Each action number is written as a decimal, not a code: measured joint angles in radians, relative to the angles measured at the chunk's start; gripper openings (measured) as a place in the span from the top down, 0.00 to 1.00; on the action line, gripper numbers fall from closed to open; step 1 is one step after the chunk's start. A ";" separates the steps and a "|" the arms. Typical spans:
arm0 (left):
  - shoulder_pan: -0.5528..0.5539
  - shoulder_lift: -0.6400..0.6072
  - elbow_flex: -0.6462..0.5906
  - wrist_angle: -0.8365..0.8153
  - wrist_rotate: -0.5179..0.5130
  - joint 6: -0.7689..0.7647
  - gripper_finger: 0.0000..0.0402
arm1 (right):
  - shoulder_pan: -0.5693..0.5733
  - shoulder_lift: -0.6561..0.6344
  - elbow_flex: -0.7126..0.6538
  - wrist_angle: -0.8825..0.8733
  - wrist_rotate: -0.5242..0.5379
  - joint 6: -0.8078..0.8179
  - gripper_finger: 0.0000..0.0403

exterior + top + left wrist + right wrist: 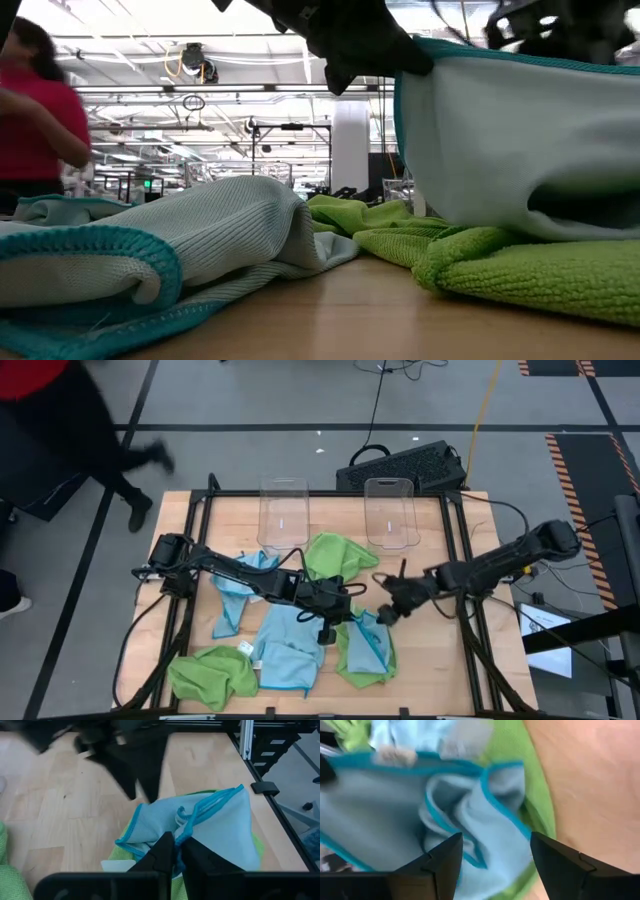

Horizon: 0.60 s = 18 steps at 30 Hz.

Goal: Fold microfiber towels
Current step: Fold the right blue microfiber towel

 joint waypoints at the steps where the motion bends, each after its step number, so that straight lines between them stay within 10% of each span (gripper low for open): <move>1: 0.000 0.000 0.000 0.000 0.000 0.000 0.92 | -0.027 0.006 0.000 0.017 -0.028 -0.014 0.45; 12: 0.000 0.000 0.000 -0.004 -0.003 0.005 0.92 | -0.127 0.149 0.000 0.200 -0.184 -0.184 0.47; 18: 0.000 0.000 0.000 -0.008 -0.009 0.022 0.92 | -0.109 0.240 0.000 0.380 -0.236 -0.185 0.64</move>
